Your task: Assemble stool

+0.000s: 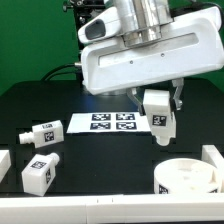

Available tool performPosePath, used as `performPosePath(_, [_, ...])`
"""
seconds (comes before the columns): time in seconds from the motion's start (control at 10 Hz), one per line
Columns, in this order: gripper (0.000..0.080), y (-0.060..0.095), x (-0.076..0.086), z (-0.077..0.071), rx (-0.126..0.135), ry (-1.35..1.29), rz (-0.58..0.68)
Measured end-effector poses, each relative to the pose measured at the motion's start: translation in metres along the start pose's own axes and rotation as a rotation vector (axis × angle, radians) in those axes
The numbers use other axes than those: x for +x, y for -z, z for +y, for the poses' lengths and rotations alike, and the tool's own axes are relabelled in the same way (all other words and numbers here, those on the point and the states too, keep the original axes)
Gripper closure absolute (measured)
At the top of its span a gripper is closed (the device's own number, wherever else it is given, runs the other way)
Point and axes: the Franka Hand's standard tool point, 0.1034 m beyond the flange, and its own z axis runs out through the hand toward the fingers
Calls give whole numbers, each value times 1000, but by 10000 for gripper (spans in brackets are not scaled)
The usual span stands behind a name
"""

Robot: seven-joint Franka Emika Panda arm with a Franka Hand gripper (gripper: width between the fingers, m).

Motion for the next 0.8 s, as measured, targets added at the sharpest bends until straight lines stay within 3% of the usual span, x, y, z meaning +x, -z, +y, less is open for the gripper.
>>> performPosePath(0.1, [479,6,13,-9,28,-23,68])
performPosePath(0.2, [479,11,25,-20,35,-43,189])
performPosePath(0.3, [479,7,24,-30,37,-58,295])
performPosePath(0.4, [479,0,16,-32,38,-77,315])
performPosePath(0.7, [479,-1,17,-30,34,-76,339])
performPosePath(0.8, [479,-8,23,-29,37,-72,318])
